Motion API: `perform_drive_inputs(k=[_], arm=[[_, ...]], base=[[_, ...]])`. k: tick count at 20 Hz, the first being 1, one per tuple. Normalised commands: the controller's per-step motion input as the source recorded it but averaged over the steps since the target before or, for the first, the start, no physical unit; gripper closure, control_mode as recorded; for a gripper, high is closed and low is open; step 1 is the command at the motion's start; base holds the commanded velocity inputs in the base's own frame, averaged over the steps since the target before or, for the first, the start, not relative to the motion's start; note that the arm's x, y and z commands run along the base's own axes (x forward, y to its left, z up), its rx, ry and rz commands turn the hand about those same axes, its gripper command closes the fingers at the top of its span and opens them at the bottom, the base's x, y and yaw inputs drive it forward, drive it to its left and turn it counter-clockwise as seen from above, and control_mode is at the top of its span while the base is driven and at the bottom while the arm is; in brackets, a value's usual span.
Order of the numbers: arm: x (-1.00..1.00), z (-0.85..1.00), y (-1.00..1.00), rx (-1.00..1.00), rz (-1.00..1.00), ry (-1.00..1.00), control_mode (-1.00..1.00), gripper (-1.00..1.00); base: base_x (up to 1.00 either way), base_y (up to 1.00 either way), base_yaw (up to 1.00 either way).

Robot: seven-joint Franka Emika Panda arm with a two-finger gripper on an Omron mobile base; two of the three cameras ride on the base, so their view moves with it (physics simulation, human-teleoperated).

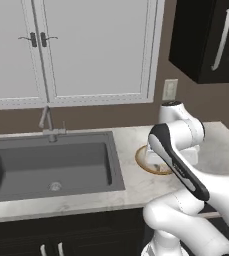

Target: Gather the eggs and milk located in the vicinity of the sink area and place them right next to the bowl.

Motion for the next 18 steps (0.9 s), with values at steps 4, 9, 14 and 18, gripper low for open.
perform_drive_inputs(k=[4, 9, 14, 18], arm=[[0.00, 0.00, 0.00, 0.00, 0.00, 0.00, 1.00, -1.00], [0.00, 0.00, 0.00, 0.00, 0.00, 0.00, 1.00, -1.00], [0.00, 0.00, 0.00, 0.00, 0.00, 0.00, 1.00, -1.00], [0.00, 0.00, 0.00, 0.00, 0.00, 0.00, 1.00, -1.00]], base=[[0.00, 0.94, -0.09], [0.00, 0.99, -0.07], [0.00, 0.84, -0.08], [0.00, 0.80, -0.08]])
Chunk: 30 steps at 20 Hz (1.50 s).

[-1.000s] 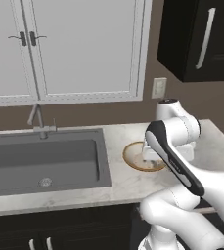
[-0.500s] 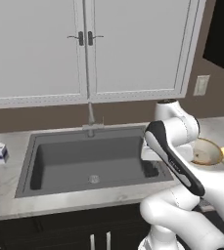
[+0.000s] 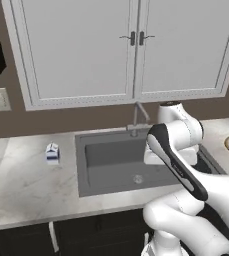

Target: Gather the eggs and milk located in the vicinity of the sink area and place them right next to the bowl.

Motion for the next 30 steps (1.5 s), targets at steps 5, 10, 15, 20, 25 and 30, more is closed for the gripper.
perform_drive_inputs(k=[5, 10, 15, 20, 25, 30], arm=[[0.00, 0.00, 0.00, 0.00, 0.00, 0.00, 1.00, -1.00], [0.00, 0.00, 0.00, 0.00, 0.00, 0.00, 1.00, -1.00], [0.00, 0.00, 0.00, 0.00, 0.00, 0.00, 1.00, -1.00], [0.00, 0.00, 0.00, 0.00, 0.00, 0.00, 1.00, -1.00], [0.02, 0.00, 0.00, 0.00, 0.00, 0.00, -1.00, -1.00], [0.24, -0.03, 0.11, 0.00, 0.09, -0.10, -1.00, -1.00]], base=[[0.00, 0.74, -0.08], [0.00, 0.66, -0.07], [0.00, 0.58, -0.05], [0.00, 0.42, -0.02], [0.00, 0.00, 0.00], [0.00, 0.00, 0.00]])
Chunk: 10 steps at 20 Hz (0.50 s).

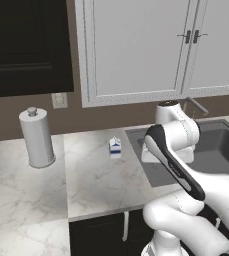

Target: Gather the eggs and milk located in the vicinity of the sink area and place them right next to the bowl.

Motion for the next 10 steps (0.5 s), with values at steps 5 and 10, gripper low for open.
perform_drive_inputs(k=[5, 10], arm=[[0.21, 0.06, 0.10, 0.08, 0.11, -0.09, -1.00, -1.00], [0.16, 0.26, 0.22, 0.13, 0.16, -0.02, -1.00, -1.00]], base=[[0.00, 0.00, 0.00], [0.00, 0.00, 0.00]])
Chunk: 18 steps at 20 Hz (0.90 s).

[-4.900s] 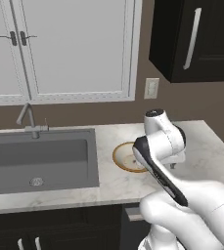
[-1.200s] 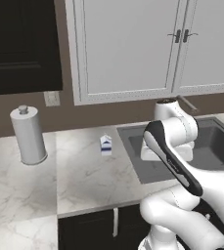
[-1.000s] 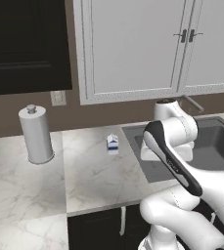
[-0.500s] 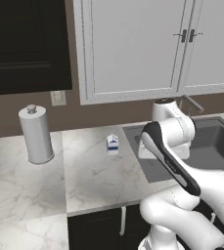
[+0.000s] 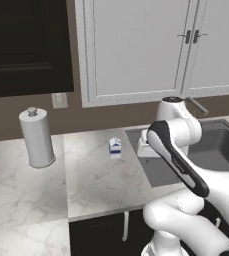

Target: Gather the eggs and milk located in the vicinity of the sink area and place them right next to the bowl.

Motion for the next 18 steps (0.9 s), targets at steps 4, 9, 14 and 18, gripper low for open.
perform_drive_inputs(k=[4, 9, 14, 18], arm=[[0.33, 0.08, 0.20, -0.01, 0.17, -0.01, -1.00, -1.00], [0.55, 0.01, 0.44, -0.03, 0.21, -0.13, -1.00, -1.00], [0.65, 0.00, 0.37, 0.00, 0.14, -0.16, -1.00, -1.00], [0.70, 0.00, 0.42, 0.00, 0.10, -0.04, -1.00, -1.00]], base=[[0.00, 0.00, 0.00], [0.00, 0.00, 0.00], [0.00, 0.00, 0.00], [0.00, 0.00, 0.00]])
